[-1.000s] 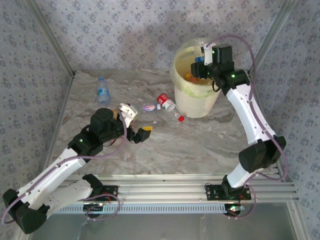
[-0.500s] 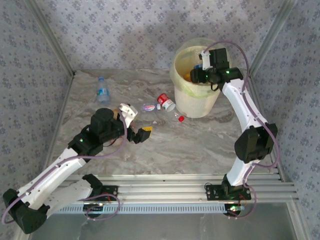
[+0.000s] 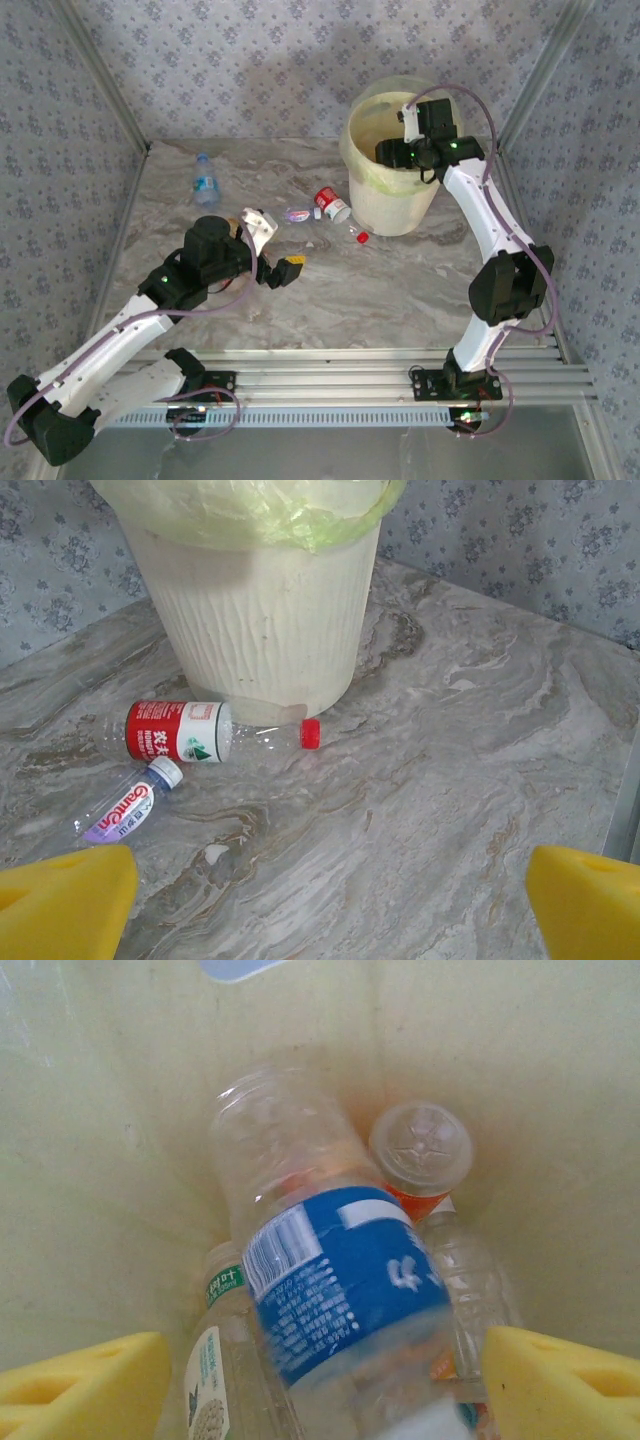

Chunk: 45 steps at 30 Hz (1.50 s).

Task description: Put the plastic bottles in the bin

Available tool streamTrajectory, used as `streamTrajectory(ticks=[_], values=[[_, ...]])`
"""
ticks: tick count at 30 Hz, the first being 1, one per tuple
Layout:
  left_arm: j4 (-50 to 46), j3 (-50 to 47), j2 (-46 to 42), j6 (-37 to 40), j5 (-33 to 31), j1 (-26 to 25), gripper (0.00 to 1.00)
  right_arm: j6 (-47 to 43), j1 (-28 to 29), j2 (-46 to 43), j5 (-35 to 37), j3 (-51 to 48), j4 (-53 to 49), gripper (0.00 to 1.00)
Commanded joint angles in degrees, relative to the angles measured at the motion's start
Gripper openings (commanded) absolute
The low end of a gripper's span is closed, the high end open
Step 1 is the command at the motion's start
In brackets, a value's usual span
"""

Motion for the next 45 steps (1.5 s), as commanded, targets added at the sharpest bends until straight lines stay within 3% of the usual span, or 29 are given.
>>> streamTrajectory(ticks=[1,16,22,27,36,45], values=[[0.27,1.19,0.02,0.62,0.85,-0.49,1.0,0.1,-0.34,-4.02,-0.79,-0.33,-0.17,0.85],[-0.81,1.63,0.04,1.98,0.58,-0.43,1.0,1.46,2.18,-24.21,-3.23,-16.2,7.13,0.82],[-1.84,1.89,-0.59,3.38,-0.25,-0.43,1.0,2.42,8.04,-32.59,-0.98,-23.48,7.19,0.79],[-2.24,1.89,-0.95,4.02,-0.26,-0.45,1.0,2.93,16.32,-36.57,5.35,-29.62,6.47,0.78],[-2.29,1.98,-0.69,4.06,0.91,-0.45,1.0,4.17,23.94,-33.11,11.96,-39.34,6.59,0.73],[-2.29,2.33,0.1,3.62,2.11,-0.4,1.0,5.76,24.73,-22.84,15.14,-43.67,12.3,0.68]])
